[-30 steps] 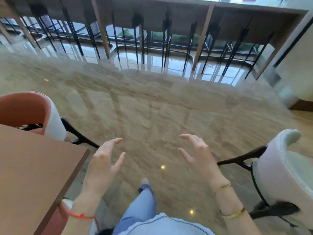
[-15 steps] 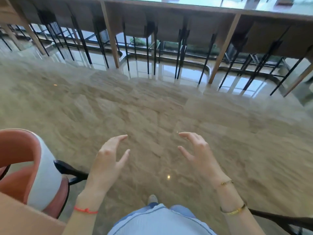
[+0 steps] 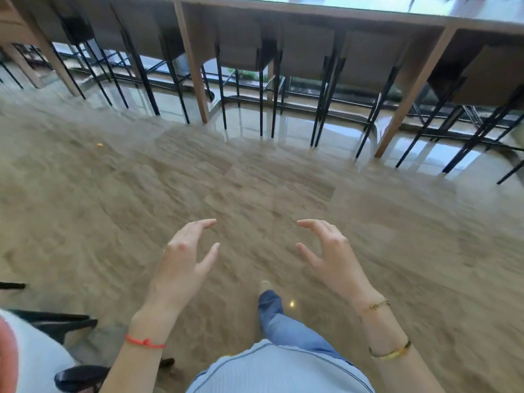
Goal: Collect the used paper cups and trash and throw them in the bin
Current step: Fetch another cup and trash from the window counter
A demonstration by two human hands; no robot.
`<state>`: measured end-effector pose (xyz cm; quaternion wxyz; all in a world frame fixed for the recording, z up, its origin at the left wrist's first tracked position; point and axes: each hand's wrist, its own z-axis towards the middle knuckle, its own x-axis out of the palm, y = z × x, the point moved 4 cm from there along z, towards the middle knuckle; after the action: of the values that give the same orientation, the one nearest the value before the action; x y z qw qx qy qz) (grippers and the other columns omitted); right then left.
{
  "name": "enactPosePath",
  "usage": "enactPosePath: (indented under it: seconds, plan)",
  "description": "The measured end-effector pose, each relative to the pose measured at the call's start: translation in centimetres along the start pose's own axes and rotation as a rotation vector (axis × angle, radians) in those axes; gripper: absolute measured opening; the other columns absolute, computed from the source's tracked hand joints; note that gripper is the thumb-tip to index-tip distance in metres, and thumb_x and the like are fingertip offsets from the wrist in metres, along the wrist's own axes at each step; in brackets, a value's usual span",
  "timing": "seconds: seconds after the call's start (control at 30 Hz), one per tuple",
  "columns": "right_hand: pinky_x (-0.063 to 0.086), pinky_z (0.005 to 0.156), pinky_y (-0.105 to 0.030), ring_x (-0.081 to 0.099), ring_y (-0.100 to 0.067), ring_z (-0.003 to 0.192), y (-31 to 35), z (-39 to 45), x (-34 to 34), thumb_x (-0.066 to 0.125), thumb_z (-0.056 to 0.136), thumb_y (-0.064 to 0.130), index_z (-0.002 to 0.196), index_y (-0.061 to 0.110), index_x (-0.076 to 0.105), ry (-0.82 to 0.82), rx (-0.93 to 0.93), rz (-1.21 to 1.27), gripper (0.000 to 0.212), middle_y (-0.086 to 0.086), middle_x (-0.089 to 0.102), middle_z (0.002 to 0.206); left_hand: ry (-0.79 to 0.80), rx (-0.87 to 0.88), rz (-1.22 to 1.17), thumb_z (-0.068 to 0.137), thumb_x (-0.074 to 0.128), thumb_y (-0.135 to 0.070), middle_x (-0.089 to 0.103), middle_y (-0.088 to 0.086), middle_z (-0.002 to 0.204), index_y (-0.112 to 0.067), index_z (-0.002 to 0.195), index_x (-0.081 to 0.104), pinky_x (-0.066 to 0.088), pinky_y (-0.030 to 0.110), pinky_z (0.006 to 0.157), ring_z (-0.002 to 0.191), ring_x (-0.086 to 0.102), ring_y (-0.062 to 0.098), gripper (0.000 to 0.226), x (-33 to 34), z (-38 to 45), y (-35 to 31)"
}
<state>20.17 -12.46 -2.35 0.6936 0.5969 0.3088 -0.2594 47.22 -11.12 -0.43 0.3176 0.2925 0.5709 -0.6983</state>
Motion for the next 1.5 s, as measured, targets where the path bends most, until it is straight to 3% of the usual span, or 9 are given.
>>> enactPosePath:
  seconds: [0.13, 0.23, 0.33, 0.57, 0.67, 0.9, 1.13, 1.23, 1.5]
  plan:
    - [0.039, 0.103, -0.029, 0.048, -0.006, 0.118, 0.1, 11.5, -0.5, 0.066, 0.088, 0.028, 0.123, 0.027, 0.056, 0.004, -0.054, -0.002, 0.036, 0.013, 0.057, 0.122, -0.041, -0.001, -0.011, 0.086, 0.068, -0.017, 0.061, -0.007, 0.119, -0.02, 0.126, 0.059, 0.028, 0.003, 0.096, 0.111, 0.055, 0.007, 0.041, -0.2, 10.1, 1.1]
    - [0.04, 0.103, -0.033, 0.047, -0.007, 0.121, 0.6, 19.9, -0.7, 0.065, 0.089, 0.031, 0.124, 0.028, 0.055, 0.014, -0.103, -0.018, 0.036, 0.013, 0.055, 0.126, -0.09, -0.004, -0.011, 0.084, 0.07, -0.015, 0.061, -0.006, 0.118, -0.018, 0.125, 0.059, 0.033, 0.009, 0.097, 0.109, 0.057, 0.01, 0.042, -0.6, 17.0, 2.3]
    - [0.039, 0.105, -0.031, 0.046, -0.007, 0.123, 1.2, 27.5, -0.3, 0.063, 0.09, 0.033, 0.126, 0.026, 0.054, 0.034, -0.138, -0.029, 0.038, 0.011, 0.055, 0.128, -0.125, -0.03, -0.009, 0.082, 0.072, -0.01, 0.061, -0.006, 0.116, -0.015, 0.123, 0.061, 0.035, 0.012, 0.096, 0.106, 0.059, 0.014, 0.043, -0.9, 23.2, 3.9]
    - [0.035, 0.103, -0.022, 0.044, -0.004, 0.122, 1.6, 41.5, 3.3, 0.064, 0.09, 0.032, 0.127, 0.028, 0.053, 0.116, -0.166, -0.023, 0.039, 0.014, 0.054, 0.127, -0.129, -0.097, 0.003, 0.082, 0.071, -0.012, 0.06, -0.008, 0.111, -0.018, 0.122, 0.061, 0.028, 0.0, 0.092, 0.103, 0.057, 0.01, 0.041, -1.1, 35.3, 9.1]
    - [0.03, 0.099, -0.015, 0.043, -0.002, 0.122, 1.6, 47.4, 5.9, 0.064, 0.09, 0.032, 0.127, 0.028, 0.053, 0.138, -0.163, -0.027, 0.039, 0.015, 0.054, 0.127, -0.12, -0.124, -0.009, 0.084, 0.069, -0.015, 0.061, -0.006, 0.115, -0.018, 0.124, 0.06, 0.03, 0.005, 0.093, 0.107, 0.057, 0.009, 0.041, -1.0, 40.7, 12.3]
    - [0.036, 0.104, -0.023, 0.043, -0.005, 0.124, 4.4, 64.6, 11.4, 0.062, 0.091, 0.032, 0.128, 0.03, 0.051, 0.168, -0.195, -0.036, 0.039, 0.014, 0.053, 0.128, -0.155, -0.165, 0.006, 0.084, 0.07, -0.014, 0.061, -0.006, 0.113, -0.018, 0.124, 0.06, 0.029, 0.004, 0.094, 0.107, 0.057, 0.012, 0.041, -4.6, 55.1, 20.8]
    - [0.029, 0.1, -0.017, 0.041, -0.004, 0.125, 9.3, 80.5, 16.6, 0.062, 0.091, 0.032, 0.127, 0.031, 0.051, 0.187, -0.234, -0.025, 0.038, 0.015, 0.052, 0.128, -0.204, -0.209, 0.075, 0.085, 0.069, -0.021, 0.062, -0.008, 0.117, -0.024, 0.124, 0.059, 0.032, 0.008, 0.091, 0.109, 0.057, 0.01, 0.041, -9.6, 68.2, 28.9]
    - [0.025, 0.094, -0.005, 0.041, -0.001, 0.124, 10.5, 85.7, 18.5, 0.061, 0.091, 0.033, 0.127, 0.034, 0.05, 0.216, -0.235, -0.005, 0.038, 0.02, 0.049, 0.127, -0.201, -0.22, 0.084, 0.083, 0.07, -0.018, 0.063, -0.007, 0.114, -0.022, 0.122, 0.06, 0.034, 0.01, 0.09, 0.105, 0.059, 0.012, 0.04, -10.9, 73.0, 31.5]
    - [0.027, 0.095, -0.01, 0.044, -0.003, 0.121, 12.7, 101.8, 24.6, 0.063, 0.089, 0.03, 0.126, 0.029, 0.053, 0.254, -0.255, -0.003, 0.038, 0.015, 0.054, 0.125, -0.221, -0.297, 0.093, 0.085, 0.069, -0.021, 0.061, -0.011, 0.114, -0.025, 0.123, 0.059, 0.033, 0.008, 0.087, 0.107, 0.057, 0.007, 0.04, -12.7, 85.6, 40.6]
